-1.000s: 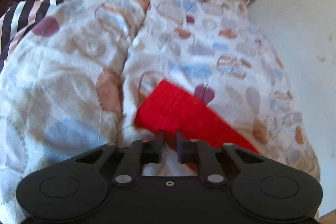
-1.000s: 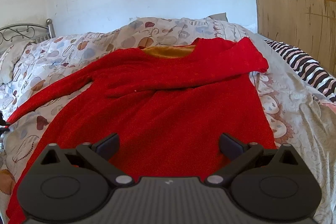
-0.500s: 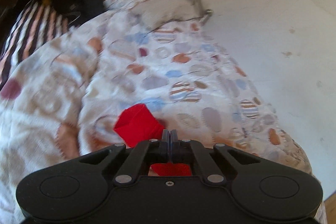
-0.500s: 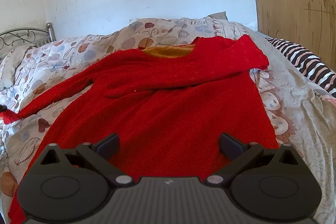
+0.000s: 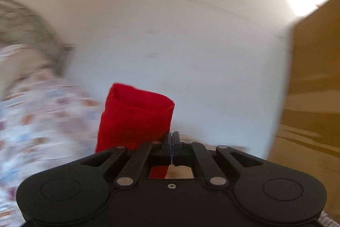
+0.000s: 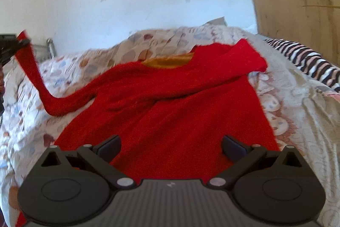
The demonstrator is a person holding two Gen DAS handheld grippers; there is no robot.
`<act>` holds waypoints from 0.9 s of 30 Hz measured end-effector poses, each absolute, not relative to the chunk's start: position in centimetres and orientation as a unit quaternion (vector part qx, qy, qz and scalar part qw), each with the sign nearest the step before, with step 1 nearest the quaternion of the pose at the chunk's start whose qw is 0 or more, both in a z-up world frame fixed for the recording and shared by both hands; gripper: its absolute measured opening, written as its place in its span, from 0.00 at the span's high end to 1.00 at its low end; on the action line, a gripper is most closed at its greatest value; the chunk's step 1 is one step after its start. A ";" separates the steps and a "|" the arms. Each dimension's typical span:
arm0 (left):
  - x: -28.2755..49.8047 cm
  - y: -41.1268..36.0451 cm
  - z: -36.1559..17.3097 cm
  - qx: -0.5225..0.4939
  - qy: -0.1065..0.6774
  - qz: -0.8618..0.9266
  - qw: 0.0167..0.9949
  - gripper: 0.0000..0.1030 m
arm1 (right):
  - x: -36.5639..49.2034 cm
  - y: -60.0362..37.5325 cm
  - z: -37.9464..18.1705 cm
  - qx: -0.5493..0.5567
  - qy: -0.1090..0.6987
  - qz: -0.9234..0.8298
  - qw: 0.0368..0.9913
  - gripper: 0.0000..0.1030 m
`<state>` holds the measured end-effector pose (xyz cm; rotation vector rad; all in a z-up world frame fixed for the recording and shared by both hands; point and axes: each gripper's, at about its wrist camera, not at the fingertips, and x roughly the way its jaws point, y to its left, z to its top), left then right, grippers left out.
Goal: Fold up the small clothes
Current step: 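Lift the held sleeve with the left gripper and carry it across the sweater body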
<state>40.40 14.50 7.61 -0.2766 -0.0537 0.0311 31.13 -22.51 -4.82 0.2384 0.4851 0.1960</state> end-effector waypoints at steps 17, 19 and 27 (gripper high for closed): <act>44.6 -7.2 -0.1 -0.032 0.129 -0.312 0.941 1.00 | 26.2 -33.1 -2.4 0.169 0.182 -0.067 0.966 0.00; 43.5 -8.4 -1.4 -0.014 0.145 -0.325 0.934 1.00 | 26.2 -33.7 -2.7 0.171 0.181 -0.079 0.965 0.00; 42.6 -7.7 -4.3 0.001 0.196 -0.351 0.916 0.82 | 26.9 -33.6 -3.6 0.174 0.187 -0.080 0.963 0.00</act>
